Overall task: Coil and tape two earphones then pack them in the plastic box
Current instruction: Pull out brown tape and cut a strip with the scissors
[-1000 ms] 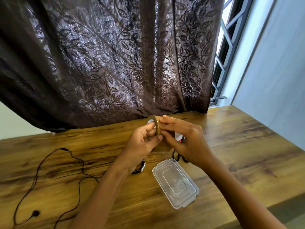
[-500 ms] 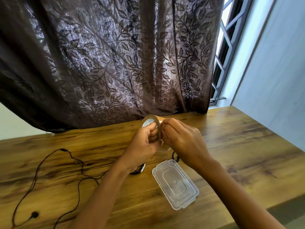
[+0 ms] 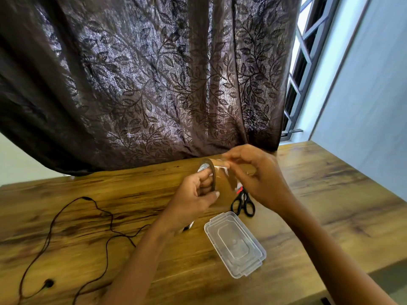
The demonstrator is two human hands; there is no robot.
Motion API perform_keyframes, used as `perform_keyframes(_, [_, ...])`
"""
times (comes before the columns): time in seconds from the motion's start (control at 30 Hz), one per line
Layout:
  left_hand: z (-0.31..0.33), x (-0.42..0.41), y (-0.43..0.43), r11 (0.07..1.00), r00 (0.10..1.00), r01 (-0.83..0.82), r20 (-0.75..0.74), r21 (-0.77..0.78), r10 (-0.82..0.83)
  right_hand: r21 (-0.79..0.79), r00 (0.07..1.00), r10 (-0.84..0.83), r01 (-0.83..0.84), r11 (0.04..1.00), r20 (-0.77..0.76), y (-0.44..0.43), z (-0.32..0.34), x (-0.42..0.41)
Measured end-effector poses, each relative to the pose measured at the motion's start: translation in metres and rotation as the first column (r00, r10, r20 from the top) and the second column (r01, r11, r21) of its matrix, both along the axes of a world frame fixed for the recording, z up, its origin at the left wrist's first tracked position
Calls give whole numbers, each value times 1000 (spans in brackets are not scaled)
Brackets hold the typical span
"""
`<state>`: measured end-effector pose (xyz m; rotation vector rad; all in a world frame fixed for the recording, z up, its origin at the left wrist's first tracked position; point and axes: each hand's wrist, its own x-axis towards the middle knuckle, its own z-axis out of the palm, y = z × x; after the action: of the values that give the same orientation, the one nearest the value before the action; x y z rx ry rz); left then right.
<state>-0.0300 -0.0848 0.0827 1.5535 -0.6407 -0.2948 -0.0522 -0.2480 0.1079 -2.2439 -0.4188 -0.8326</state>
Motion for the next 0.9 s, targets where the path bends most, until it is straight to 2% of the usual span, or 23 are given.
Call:
perform_keyframes(0.17, [-3,4,1,1000,1000,-12,-8,1,12,30,1000,-31,31,999,-1,8,-24,-4])
perform_keyframes(0.37, [1,1,-3,999,999,-8,46,31,7,209,991,-60,34,977,118,18,-37,-4])
perform_keyframes(0.53, [0,1,-8,999,999,-7,52,32,5,259,969,-139,83,962,205,25,-44,-1])
perform_keyframes(0.73, [0,0,-12,998,996,-20,86,63,14,194,934,-273,231,954,230,34,-49,4])
perform_keyframes(0.9, [-2,-1,-10,997,996,-10,88,82,2,102,936,-293,278,955,193,33,-43,4])
